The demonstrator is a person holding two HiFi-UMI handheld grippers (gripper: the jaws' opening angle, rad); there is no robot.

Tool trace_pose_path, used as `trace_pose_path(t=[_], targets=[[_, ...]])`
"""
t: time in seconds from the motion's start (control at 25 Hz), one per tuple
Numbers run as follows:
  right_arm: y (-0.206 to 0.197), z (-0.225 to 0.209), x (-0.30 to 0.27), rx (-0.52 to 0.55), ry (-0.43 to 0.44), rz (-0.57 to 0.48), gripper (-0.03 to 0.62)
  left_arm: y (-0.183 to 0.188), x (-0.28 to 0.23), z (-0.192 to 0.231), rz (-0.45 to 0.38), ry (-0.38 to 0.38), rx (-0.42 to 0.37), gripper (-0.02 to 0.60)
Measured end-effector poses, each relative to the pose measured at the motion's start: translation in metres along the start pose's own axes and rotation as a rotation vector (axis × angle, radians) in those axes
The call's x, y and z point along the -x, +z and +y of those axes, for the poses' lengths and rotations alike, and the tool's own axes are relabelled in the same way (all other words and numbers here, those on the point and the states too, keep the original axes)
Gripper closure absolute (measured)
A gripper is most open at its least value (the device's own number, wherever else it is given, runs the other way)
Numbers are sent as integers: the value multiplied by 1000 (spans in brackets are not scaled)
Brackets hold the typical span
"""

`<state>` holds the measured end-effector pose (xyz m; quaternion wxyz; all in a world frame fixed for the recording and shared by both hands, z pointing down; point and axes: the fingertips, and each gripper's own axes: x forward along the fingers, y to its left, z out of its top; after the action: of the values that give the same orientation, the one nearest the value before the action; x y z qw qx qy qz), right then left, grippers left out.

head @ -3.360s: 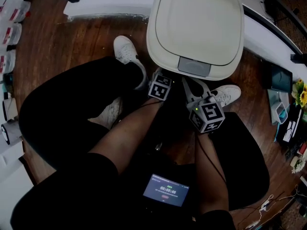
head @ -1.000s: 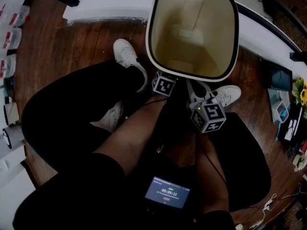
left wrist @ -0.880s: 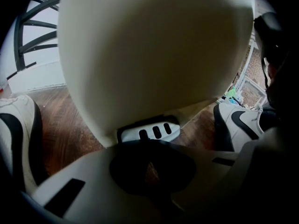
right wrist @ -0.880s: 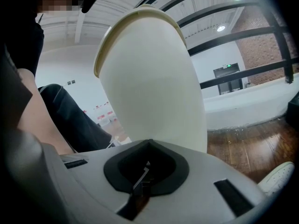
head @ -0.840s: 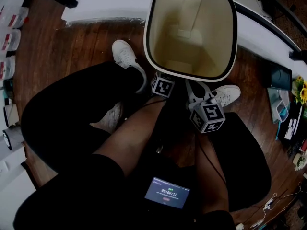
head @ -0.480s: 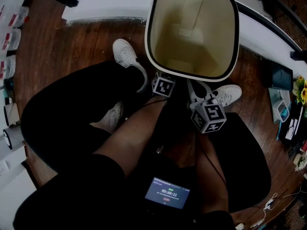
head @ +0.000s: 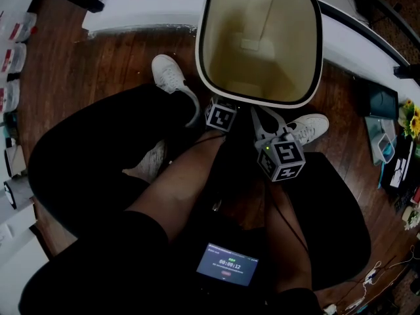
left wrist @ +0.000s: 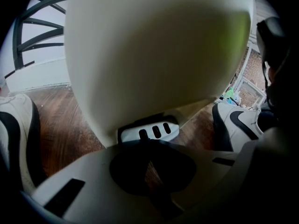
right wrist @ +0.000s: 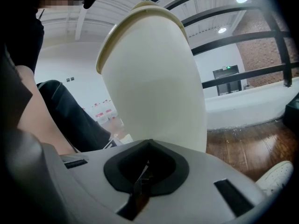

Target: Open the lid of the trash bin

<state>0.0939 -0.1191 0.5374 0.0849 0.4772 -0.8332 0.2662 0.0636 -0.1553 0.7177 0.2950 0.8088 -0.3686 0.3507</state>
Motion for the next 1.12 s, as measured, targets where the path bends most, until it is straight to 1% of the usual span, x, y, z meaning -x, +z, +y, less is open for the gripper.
trace_pose_path(t=[0.12,0.32,0.48,0.68,0.92,1.12], targets=[[-6,-4,1,-3,-14,19,577,0,-2,1,-9,0,-6,545],[-6,-6,1,-1,-14,27,577,2,-1,0,-16,6,-15,545],[-8,-6,1,-6,-12,28,577,-1,0,-1,-7,-2,2,545],[-11,-9,1,-15,-17,36,577,-10,-6,9,-11,30,7,545],[-13,-10,2,-18,-20,36,577,-12,-5,4,-18,2,31,546],[-13,-11,3,-18,-28,40,577,-10,-4,-1,-8,-20,58,545]])
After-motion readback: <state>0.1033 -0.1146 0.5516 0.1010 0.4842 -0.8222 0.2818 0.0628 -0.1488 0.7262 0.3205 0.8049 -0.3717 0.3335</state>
